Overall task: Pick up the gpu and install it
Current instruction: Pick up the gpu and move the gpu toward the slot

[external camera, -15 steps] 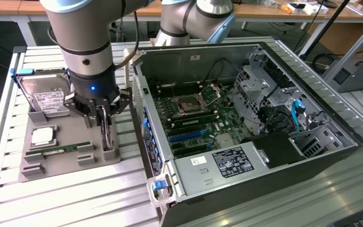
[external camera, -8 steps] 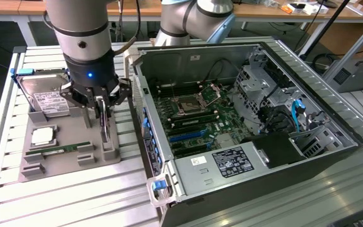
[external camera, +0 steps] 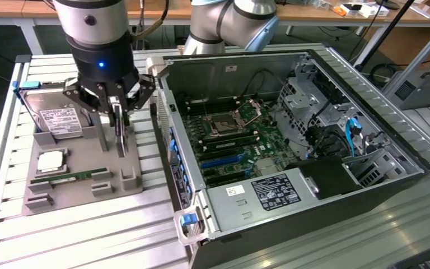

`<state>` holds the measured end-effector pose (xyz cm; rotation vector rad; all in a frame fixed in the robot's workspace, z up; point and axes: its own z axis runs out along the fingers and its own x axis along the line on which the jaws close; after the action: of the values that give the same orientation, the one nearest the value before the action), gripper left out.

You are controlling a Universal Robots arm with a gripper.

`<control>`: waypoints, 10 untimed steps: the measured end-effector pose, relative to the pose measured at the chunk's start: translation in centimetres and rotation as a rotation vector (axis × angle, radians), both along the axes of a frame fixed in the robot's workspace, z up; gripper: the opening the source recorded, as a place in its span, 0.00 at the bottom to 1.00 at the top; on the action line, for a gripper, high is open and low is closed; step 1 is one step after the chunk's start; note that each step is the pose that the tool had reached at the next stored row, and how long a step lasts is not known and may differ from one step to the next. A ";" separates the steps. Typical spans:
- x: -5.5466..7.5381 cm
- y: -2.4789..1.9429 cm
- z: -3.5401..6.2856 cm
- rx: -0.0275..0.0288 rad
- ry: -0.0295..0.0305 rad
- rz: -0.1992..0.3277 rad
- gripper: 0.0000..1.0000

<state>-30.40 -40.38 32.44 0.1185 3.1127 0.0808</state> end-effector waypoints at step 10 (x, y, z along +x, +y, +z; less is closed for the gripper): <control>0.0 0.00 5.04 -0.0004 0.0001 0.000 0.27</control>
<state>-30.40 -40.38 37.48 0.1185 3.1128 0.0802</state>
